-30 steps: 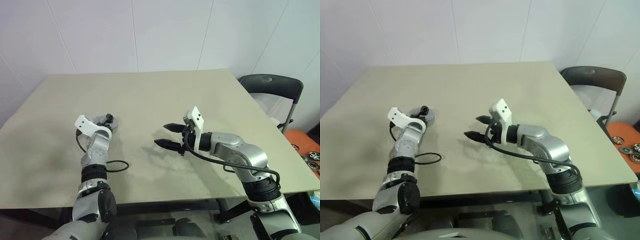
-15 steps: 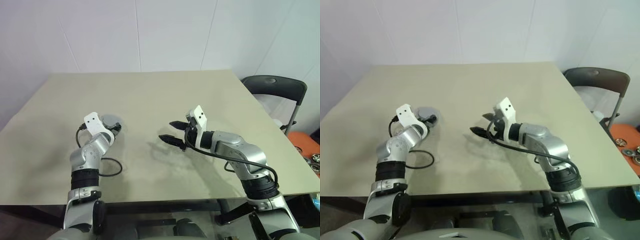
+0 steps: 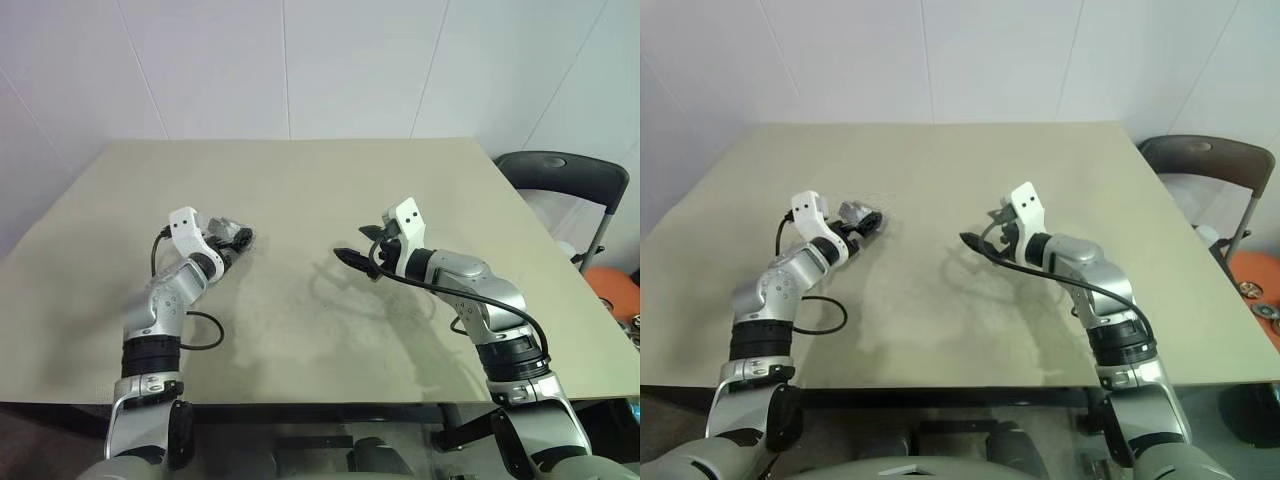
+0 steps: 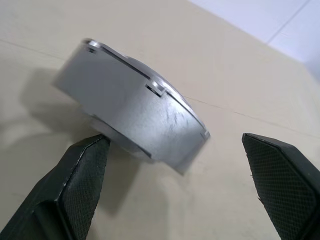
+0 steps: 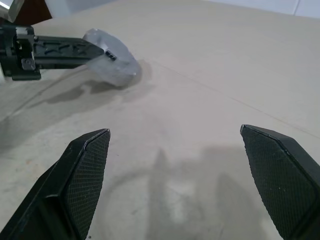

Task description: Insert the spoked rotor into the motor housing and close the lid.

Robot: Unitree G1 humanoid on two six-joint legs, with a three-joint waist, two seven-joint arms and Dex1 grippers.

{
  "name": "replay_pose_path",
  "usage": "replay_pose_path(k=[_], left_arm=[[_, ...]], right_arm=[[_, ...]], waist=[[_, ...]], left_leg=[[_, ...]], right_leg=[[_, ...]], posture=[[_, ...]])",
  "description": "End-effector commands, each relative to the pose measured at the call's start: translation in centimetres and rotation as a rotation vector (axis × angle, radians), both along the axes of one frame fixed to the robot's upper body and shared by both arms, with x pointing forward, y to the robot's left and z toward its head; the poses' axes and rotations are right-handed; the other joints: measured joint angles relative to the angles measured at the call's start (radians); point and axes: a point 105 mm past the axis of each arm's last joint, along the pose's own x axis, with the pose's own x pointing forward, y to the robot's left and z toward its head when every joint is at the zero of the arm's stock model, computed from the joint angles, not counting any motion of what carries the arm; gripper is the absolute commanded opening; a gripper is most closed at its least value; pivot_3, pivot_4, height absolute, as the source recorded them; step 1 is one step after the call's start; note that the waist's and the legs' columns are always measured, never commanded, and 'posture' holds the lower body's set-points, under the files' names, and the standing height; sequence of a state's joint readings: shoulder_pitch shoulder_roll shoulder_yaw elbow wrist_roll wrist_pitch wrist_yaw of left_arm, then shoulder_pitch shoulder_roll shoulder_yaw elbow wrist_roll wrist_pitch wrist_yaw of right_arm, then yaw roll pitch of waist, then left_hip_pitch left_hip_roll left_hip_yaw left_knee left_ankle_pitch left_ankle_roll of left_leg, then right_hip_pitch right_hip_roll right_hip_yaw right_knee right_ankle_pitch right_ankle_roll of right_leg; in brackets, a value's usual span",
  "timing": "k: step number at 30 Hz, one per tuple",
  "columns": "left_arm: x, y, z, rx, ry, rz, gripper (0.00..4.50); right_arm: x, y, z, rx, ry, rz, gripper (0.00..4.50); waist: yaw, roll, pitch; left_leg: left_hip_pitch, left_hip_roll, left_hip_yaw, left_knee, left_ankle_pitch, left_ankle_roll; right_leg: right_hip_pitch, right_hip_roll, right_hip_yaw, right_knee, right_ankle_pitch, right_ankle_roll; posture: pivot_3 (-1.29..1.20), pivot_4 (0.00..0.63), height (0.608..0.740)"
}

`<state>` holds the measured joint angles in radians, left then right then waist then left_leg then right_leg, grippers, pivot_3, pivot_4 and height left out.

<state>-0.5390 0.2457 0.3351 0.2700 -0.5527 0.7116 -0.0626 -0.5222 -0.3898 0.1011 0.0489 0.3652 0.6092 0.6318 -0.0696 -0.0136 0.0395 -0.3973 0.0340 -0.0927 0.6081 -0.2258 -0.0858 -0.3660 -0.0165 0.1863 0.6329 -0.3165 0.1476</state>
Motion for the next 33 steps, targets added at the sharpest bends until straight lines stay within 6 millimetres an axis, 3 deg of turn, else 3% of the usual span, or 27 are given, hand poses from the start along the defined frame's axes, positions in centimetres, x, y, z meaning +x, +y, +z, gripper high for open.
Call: replay_pose_path(k=[1, 6, 10, 14, 16, 19, 23, 33], left_arm=[[-0.2, 2.3, 0.3, -0.088, 0.055, 0.202, 4.48], [-3.4, 0.4, -3.2, -0.254, 0.307, 0.3, 4.48], [-4.7, -2.9, -1.0, -0.245, 0.326, 0.13, 4.48], [-3.5, -4.8, 9.8, 0.038, -0.145, -0.24, 4.48], [-4.0, -5.2, 12.3, 0.291, -0.389, -0.367, 4.48], [-4.5, -5.2, 11.2, 0.414, -0.55, -0.504, 4.48], [-4.3, -5.5, 7.1, 0.447, -0.548, -0.62, 4.48], [-6.7, -8.0, 4.2, 0.329, -0.568, -0.882, 4.48]], right_arm=[[0.7, -0.6, 1.7, 0.007, -0.064, -0.012, 4.39], [1.0, -1.1, 1.5, -0.007, -0.061, -0.023, 4.39], [1.3, -1.6, 1.4, -0.012, -0.057, -0.034, 4.39], [1.4, -1.7, 1.2, -0.019, -0.057, -0.032, 4.39], [1.4, -1.4, 1.2, -0.025, -0.076, -0.019, 4.39], [1.5, -0.5, 1.4, -0.046, -0.121, -0.001, 4.39], [0.6, 0.9, 2.2, 0.007, -0.146, 0.089, 4.39], [-1.6, 0.5, 0.5, 0.028, -0.076, 0.159, 4.39]], waist=[[-0.001, 0.0, 0.0], [0.003, -0.001, 0.0], [0.004, -0.001, 0.0], [-0.006, -0.007, 0.005], [-0.018, -0.006, 0.006], [-0.027, 0.005, 0.001], [-0.028, 0.005, 0.001], [-0.026, 0.002, 0.002]], left_leg=[[0.0, 0.0, 0.0, 0.001, 0.0, 0.0], [0.0, 0.0, 0.0, 0.003, 0.0, 0.0], [0.002, 0.0, 0.0, 0.003, 0.0, 0.0], [0.002, 0.0, 0.0, 0.004, 0.001, -0.001], [0.001, 0.001, -0.001, 0.002, 0.002, -0.004], [0.007, 0.0, 0.002, -0.005, 0.003, -0.005], [0.008, 0.001, 0.003, -0.008, 0.003, -0.005], [0.004, 0.001, 0.002, -0.009, 0.003, -0.004]], right_leg=[[0.0, 0.0, 0.0, 0.0, 0.0, 0.0], [0.002, -0.001, 0.0, 0.0, 0.0, 0.001], [0.004, 0.0, 0.0, 0.0, 0.0, 0.001], [0.002, 0.001, 0.0, 0.003, 0.001, 0.0], [-0.001, 0.002, 0.0, 0.003, 0.001, -0.001], [0.005, -0.001, 0.0, -0.004, 0.001, -0.001], [0.004, 0.0, 0.0, -0.002, 0.001, -0.001], [0.0, -0.001, 0.0, -0.001, 0.001, -0.001]], posture=[[0.0, 0.0, 0.74], [0.0, 0.0, 0.74], [0.0, 0.0, 0.74], [0.0, 0.0, 0.74], [0.0, 0.0, 0.74], [0.0, 0.0, 0.74], [0.0, 0.0, 0.74], [0.0, 0.0, 0.74]])
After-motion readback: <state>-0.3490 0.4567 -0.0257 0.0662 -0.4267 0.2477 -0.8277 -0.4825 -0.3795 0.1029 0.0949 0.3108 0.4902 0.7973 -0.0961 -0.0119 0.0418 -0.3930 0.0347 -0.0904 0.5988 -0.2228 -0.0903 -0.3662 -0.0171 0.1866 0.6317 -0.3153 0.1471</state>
